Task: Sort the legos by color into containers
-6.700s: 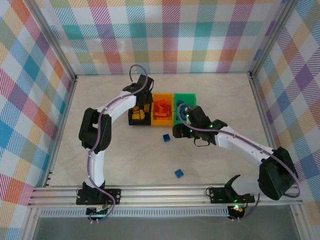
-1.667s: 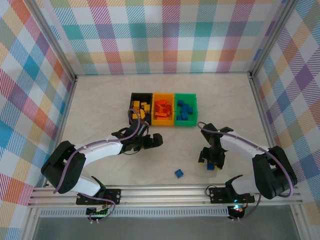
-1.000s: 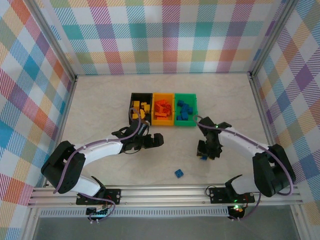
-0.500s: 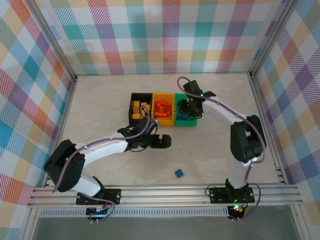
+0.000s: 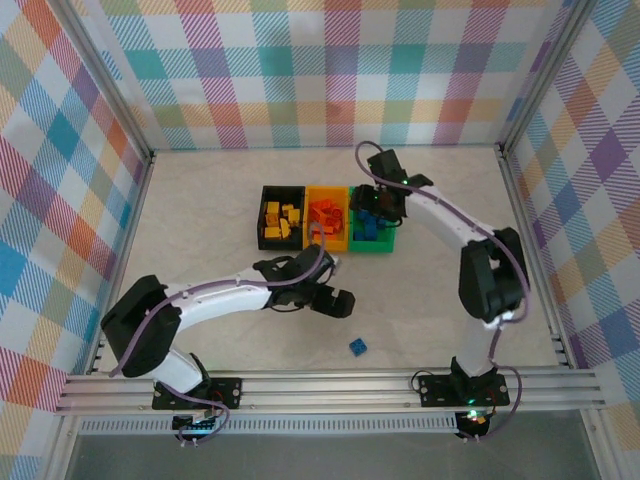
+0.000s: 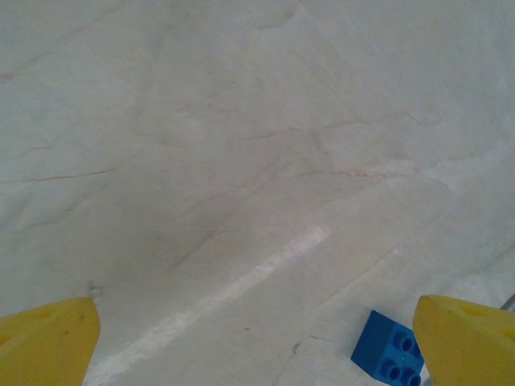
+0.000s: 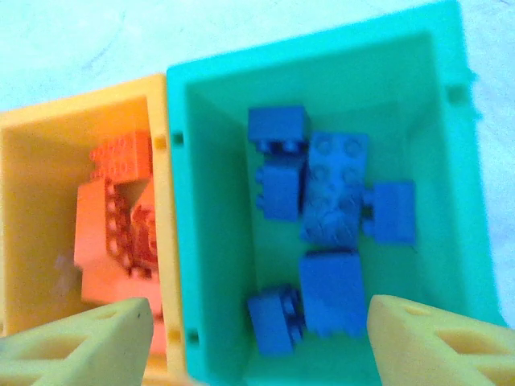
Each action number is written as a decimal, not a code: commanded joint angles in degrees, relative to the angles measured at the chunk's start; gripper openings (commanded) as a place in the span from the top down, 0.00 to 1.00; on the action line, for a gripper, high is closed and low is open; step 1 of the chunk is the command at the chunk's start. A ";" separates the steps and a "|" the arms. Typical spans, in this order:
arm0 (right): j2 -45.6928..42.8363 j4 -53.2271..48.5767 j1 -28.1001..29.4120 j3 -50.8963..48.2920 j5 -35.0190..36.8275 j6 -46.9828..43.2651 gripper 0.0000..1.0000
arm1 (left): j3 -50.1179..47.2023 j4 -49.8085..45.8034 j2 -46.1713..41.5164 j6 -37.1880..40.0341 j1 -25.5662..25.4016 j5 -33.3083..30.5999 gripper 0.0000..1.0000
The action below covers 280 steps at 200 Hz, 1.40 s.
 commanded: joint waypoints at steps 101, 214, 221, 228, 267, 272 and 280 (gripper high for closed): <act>-26.45 3.66 -2.15 -26.02 -0.15 1.86 0.27 | 11.71 -8.83 16.01 15.05 -16.97 -1.95 0.19; -27.89 5.08 -5.25 -29.01 -1.73 2.47 0.27 | 9.57 -8.90 16.83 17.08 -20.93 -10.18 0.55; -27.87 5.15 -5.38 -29.16 -1.82 2.55 0.26 | 9.48 -8.69 16.63 16.95 -20.99 -10.62 0.58; -28.00 5.15 -5.45 -29.25 -1.91 2.60 0.26 | 9.31 -8.52 16.39 16.79 -20.99 -10.98 0.60; -29.11 5.37 -5.88 -30.15 -1.74 2.73 0.26 | 8.45 -6.48 13.23 15.61 -20.60 -14.18 0.70; -29.21 5.33 -5.92 -30.24 -1.73 2.73 0.26 | 8.31 -6.11 12.56 15.41 -20.28 -14.72 0.70; -29.48 5.34 -6.15 -30.45 -1.69 2.78 0.26 | 8.17 -5.67 11.36 14.98 -19.47 -15.33 0.71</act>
